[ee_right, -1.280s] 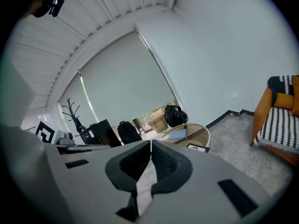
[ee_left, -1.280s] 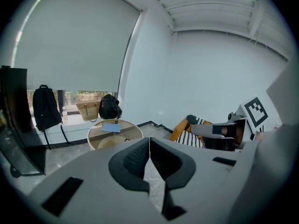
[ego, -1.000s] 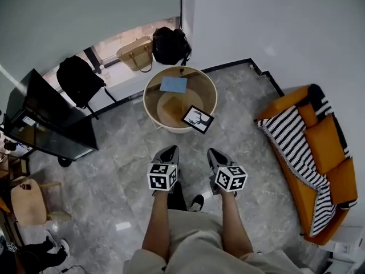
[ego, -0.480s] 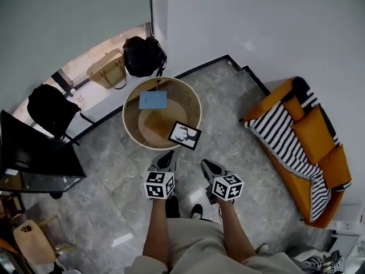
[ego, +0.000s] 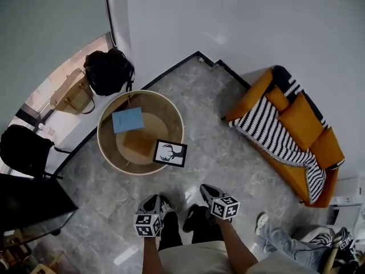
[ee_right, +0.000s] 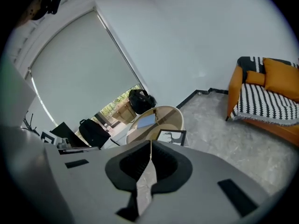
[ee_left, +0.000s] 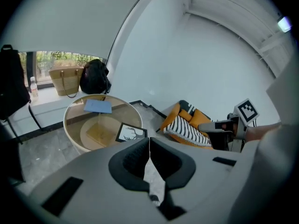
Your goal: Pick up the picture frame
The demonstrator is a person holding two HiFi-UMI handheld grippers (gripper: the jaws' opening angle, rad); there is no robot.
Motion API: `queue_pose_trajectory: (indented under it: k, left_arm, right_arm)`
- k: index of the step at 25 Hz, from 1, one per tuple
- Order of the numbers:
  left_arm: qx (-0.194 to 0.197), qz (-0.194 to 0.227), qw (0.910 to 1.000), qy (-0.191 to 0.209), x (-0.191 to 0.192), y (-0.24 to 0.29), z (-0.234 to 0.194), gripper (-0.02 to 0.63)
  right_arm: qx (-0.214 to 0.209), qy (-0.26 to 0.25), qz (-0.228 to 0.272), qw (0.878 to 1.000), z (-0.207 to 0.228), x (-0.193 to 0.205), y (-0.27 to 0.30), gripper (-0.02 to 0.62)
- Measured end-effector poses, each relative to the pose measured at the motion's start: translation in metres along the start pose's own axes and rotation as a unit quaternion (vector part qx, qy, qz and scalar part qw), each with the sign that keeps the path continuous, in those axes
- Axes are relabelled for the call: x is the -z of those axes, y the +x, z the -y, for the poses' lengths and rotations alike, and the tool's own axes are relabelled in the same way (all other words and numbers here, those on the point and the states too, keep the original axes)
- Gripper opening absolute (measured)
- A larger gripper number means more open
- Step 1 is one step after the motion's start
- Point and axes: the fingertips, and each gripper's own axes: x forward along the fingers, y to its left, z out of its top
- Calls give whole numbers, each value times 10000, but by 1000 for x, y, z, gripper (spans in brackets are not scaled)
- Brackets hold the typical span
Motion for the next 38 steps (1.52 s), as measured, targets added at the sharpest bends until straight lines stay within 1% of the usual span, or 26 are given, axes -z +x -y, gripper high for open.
queue_pose_trajectory:
  k: [3, 5, 8, 10, 12, 17, 21, 25, 28, 31, 33, 35, 38]
  left_arm:
    - [117, -293, 9994, 125, 20, 26, -9, 21]
    - [272, -460, 9983, 251, 32, 56, -14, 21]
    - [504, -757, 9944, 531, 48, 99, -21, 21]
    - [623, -929, 9916, 644, 56, 125, -26, 21]
    - [722, -1030, 9892, 757, 60, 154, -31, 21]
    - [881, -1224, 9825, 1089, 61, 212, -43, 21]
    - [960, -1296, 9788, 1262, 59, 255, -49, 21]
    - [922, -1391, 9773, 1306, 65, 288, -59, 21]
    - [831, -1390, 9788, 1251, 64, 311, -67, 21]
    - [803, -1388, 9795, 1220, 65, 331, -70, 21]
    - [812, -1425, 9783, 1268, 68, 343, -72, 21]
    - [816, -1482, 9771, 1294, 72, 354, -74, 21]
    - [728, -1492, 9796, 1135, 74, 368, -82, 21]
  right_arm:
    - [-84, -80, -95, 9999, 17, 17, 20, 37]
    - [-118, -137, -140, 9997, 36, 28, 41, 37]
    - [-152, -44, -250, 9996, 63, 48, 77, 37]
    - [-117, -7, -296, 9995, 78, 59, 101, 37]
    - [-100, 33, -198, 9997, 95, 57, 124, 37]
    - [-67, 525, 131, 9985, 131, 49, 172, 37]
    - [34, 387, 238, 9990, 165, 45, 202, 37]
    - [-240, 467, 78, 9986, 184, 60, 227, 37]
    - [-621, 590, 233, 9961, 189, 60, 242, 37]
    - [-853, 527, 231, 9947, 196, 62, 257, 37]
    - [-863, 485, 150, 9950, 203, 64, 270, 37]
    - [-779, 515, 95, 9956, 213, 66, 281, 37]
    - [-770, 696, -42, 9946, 223, 68, 293, 38]
